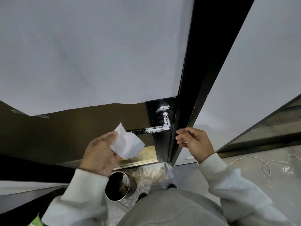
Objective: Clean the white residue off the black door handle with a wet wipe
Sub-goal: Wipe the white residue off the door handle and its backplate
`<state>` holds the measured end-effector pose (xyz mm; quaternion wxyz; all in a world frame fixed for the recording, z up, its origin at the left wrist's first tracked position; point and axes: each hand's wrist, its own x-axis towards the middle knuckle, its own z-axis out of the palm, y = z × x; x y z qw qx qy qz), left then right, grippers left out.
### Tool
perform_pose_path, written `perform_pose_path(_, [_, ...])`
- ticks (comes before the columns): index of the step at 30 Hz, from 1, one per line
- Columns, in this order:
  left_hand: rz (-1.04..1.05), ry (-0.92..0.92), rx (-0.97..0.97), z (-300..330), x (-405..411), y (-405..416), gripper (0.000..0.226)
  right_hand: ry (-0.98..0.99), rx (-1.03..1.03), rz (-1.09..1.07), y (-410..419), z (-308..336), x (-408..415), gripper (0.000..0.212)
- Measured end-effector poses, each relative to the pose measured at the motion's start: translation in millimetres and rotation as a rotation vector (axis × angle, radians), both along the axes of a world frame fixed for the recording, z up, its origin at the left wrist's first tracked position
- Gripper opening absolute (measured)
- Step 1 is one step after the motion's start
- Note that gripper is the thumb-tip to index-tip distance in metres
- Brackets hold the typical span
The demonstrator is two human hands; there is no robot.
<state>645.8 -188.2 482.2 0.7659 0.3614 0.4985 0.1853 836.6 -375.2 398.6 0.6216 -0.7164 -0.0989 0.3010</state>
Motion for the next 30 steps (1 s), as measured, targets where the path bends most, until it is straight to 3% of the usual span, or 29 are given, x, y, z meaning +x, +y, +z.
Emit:
perform_pose_path(6, [-0.081, 0.206, 0.192, -8, -11, 16, 0.019, 0.003, 0.006, -0.031, -4, -2, 2, 0.019])
perform_pose_path(10, [-0.193, 0.159, 0.202, -12, 16, 20, 0.014, 0.015, -0.005, -0.019, -3, -4, -1, 0.019])
perform_pose_path(15, [-0.395, 0.096, 0.177, -10, 49, 25, 0.019, 0.017, -0.014, -0.017, -4, -4, -3, 0.019])
perform_pose_path(23, [-0.735, 0.211, 0.516, -5, 69, 44, 0.034, 0.011, -0.015, -0.052, -9, -9, -1, 0.018])
perform_pose_path(26, [-0.811, 0.282, 0.667, -5, 70, 42, 0.029, 0.012, -0.013, -0.050, -9, -10, 0, 0.019])
perform_pose_path(30, [-0.870, 0.288, 0.749, -7, 64, 37, 0.052, 0.016, -0.015, -0.052, -10, -14, 1, 0.019])
